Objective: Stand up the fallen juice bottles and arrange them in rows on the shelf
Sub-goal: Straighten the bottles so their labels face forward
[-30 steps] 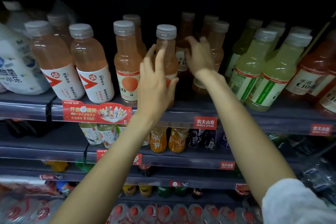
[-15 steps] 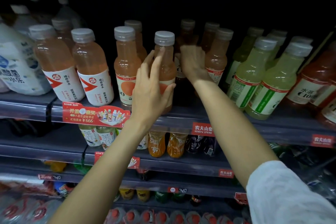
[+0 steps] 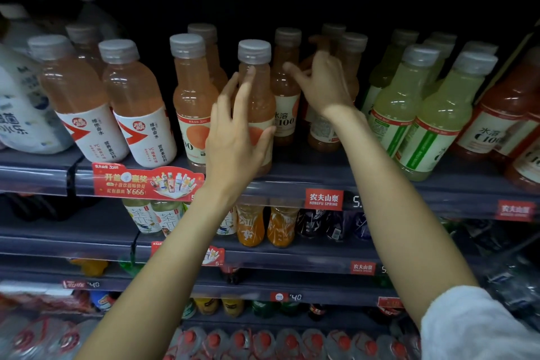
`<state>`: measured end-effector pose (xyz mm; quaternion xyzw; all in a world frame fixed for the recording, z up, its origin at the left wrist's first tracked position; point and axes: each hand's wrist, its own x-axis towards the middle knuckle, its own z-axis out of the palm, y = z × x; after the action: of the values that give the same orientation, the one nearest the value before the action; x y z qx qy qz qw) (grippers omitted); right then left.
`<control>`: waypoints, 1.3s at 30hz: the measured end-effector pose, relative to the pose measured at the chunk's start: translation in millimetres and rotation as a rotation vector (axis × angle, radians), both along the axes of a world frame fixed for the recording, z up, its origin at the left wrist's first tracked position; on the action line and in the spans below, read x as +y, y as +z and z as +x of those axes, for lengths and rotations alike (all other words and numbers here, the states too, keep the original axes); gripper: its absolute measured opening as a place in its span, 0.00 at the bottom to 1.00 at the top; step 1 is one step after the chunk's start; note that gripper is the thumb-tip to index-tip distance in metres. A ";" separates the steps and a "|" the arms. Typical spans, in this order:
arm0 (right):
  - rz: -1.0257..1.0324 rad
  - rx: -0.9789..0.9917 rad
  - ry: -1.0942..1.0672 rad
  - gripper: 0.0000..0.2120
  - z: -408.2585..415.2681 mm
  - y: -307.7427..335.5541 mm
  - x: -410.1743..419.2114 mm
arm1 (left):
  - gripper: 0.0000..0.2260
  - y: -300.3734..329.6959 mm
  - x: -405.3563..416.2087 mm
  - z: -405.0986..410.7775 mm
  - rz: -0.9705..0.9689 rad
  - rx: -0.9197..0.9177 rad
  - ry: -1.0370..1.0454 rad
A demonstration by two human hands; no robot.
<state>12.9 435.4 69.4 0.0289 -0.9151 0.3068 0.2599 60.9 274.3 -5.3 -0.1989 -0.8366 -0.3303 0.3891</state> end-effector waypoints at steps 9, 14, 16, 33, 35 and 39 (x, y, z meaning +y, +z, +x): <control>-0.062 -0.121 0.110 0.17 -13.3 5.8 -17.6 | 0.37 4.4 -3.9 3.4 -0.042 -0.005 0.001; -0.127 -0.153 0.146 0.19 -10.1 6.1 -14.4 | 0.37 5.6 -11.1 3.2 -0.081 -0.037 -0.054; -0.190 -0.161 0.180 0.20 -10.0 5.1 -12.8 | 0.37 5.7 -12.8 3.0 -0.087 -0.042 -0.064; -0.260 -0.145 0.166 0.17 -16.4 0.9 -19.7 | 0.38 5.4 -14.3 4.6 -0.082 -0.022 -0.081; -0.250 -0.133 0.172 0.16 -15.8 -0.1 -20.3 | 0.38 5.1 -15.2 4.1 -0.082 -0.021 -0.086; -0.274 -0.128 0.174 0.16 -12.9 -3.2 -20.8 | 0.37 5.0 -15.3 2.6 -0.089 -0.004 -0.100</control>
<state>0.0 414.6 66.2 0.0528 -0.8736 0.4510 0.1749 63.4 259.0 -0.3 -0.2568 -0.8403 -0.3121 0.3612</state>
